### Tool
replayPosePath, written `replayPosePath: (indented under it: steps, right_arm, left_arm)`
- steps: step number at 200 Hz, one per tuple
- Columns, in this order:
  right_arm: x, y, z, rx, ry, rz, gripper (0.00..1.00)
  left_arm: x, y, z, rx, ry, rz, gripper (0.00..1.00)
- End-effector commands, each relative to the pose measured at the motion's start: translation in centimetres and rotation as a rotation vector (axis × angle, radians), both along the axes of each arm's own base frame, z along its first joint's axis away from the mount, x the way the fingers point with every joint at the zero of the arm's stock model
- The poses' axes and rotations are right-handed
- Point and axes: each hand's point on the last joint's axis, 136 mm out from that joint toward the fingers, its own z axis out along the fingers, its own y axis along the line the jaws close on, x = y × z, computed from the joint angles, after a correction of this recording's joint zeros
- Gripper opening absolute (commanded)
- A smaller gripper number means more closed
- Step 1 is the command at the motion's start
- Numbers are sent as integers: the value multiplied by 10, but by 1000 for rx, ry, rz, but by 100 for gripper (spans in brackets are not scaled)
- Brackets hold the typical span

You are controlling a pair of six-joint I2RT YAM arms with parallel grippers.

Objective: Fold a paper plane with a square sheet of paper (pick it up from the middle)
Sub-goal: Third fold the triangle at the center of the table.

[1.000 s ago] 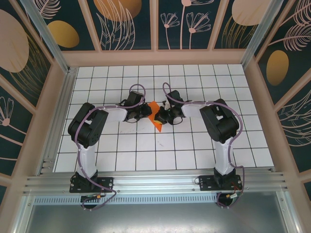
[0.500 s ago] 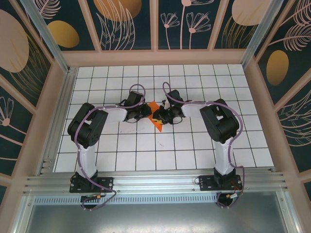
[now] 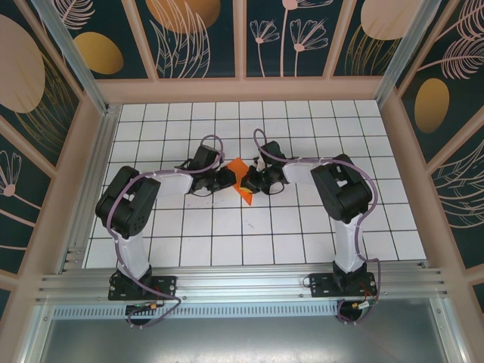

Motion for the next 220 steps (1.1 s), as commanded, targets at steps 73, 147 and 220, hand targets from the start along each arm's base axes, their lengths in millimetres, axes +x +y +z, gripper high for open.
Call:
replayPosePath:
  steps: [73,147,220]
  right_arm:
    - [-15,-14,-28,-73,57,-7,0]
    - [-14,-14,-28,-69,57,-9,0]
    - [-15,-15,-29,-68,57,-6,0]
  left_arm:
    - [-12,-4,-5,7,28,-27,16]
    - [-20,-3,-18,34,56,-57,17]
    - [-19,-6,-26,57,67,-69,17]
